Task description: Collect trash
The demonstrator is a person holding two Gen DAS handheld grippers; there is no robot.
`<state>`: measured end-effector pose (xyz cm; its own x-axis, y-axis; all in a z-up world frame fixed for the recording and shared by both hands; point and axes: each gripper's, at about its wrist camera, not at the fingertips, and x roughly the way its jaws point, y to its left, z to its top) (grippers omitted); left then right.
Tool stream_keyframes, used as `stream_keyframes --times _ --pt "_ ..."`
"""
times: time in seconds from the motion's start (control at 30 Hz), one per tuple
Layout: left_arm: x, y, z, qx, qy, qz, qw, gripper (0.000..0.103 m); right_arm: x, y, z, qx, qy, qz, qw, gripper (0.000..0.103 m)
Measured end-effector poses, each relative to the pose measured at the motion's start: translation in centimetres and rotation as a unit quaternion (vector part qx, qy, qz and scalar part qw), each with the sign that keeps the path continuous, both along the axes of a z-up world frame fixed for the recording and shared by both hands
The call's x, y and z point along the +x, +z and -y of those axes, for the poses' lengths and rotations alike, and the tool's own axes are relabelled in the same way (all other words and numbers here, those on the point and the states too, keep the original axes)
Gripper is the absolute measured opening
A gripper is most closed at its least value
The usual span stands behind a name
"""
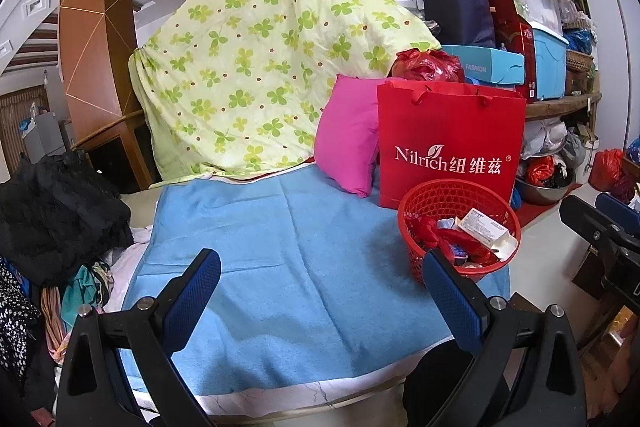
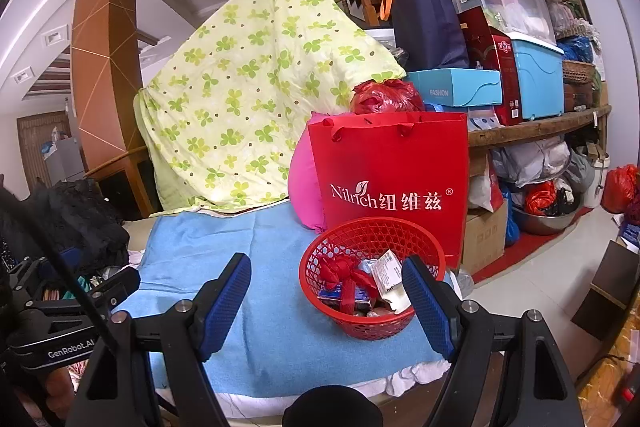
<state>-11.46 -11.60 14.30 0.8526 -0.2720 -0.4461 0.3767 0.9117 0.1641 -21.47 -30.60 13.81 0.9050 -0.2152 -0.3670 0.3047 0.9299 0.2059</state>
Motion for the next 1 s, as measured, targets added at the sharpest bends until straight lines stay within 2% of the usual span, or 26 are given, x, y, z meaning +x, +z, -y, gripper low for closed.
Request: stream_keyframes --times 0.8,1.0 --pt "0.53 -0.11 0.27 0.000 0.005 -0.014 0.9999 0.100 0.02 0.05 0.51 0.003 -0.004 0.002 1.000 0.081" --pt "0.44 -0.31 -0.02 0.007 0.008 -0.008 0.9999 0.100 -0.09 0.23 0.24 0.002 -0.004 0.004 1.000 0.081"
